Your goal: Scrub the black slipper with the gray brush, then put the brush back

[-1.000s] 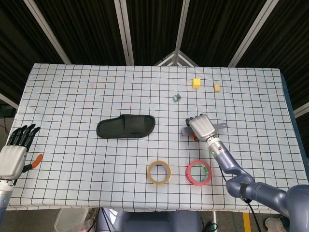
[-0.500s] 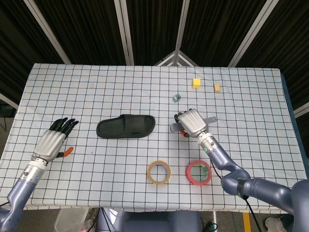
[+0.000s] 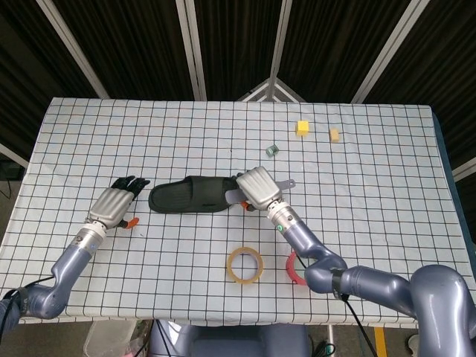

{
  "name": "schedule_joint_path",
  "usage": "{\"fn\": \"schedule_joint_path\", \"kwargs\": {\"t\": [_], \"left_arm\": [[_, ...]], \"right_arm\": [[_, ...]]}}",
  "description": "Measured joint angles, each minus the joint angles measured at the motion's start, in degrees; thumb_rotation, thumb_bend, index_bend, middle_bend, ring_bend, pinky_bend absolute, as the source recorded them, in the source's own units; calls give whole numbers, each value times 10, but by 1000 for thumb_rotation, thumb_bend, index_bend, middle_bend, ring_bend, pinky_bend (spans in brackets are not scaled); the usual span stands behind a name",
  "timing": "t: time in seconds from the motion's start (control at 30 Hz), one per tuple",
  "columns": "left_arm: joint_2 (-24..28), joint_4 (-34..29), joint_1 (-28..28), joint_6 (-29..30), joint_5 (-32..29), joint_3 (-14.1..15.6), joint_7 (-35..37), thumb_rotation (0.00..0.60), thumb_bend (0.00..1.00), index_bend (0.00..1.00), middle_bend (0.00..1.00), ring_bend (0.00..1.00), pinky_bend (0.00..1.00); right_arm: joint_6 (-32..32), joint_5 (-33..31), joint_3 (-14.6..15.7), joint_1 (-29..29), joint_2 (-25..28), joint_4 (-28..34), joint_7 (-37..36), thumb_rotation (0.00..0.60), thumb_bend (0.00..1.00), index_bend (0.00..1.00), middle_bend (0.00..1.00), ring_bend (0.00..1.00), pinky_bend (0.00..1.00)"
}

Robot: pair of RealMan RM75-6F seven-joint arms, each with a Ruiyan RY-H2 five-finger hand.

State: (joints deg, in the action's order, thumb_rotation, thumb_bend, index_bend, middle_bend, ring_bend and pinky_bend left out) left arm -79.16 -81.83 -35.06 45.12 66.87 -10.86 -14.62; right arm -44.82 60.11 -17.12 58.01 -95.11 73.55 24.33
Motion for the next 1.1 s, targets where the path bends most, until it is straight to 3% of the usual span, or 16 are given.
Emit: {"fn": "schedule_joint_path", "kwargs": {"t": [0.33, 0.7, 1.1], "left_arm": [[-32, 35, -28, -31, -9, 17, -1, 599, 417, 44, 71, 26, 76], [-54, 84, -50, -68, -25, 35, 11, 561, 441, 47, 70, 30, 76], [-48, 79, -59, -64, -21, 45, 19, 545, 443, 48, 71, 29, 76]], "right_arm": [[-13, -11, -8, 22, -43, -18, 3, 600, 658, 697, 638, 544, 545], [-42, 5, -28, 60, -117, -107, -10, 600, 658, 701, 642, 553, 548], [-60, 19, -38, 75, -155, -154, -31, 600, 658, 708, 647, 559, 548]]}}
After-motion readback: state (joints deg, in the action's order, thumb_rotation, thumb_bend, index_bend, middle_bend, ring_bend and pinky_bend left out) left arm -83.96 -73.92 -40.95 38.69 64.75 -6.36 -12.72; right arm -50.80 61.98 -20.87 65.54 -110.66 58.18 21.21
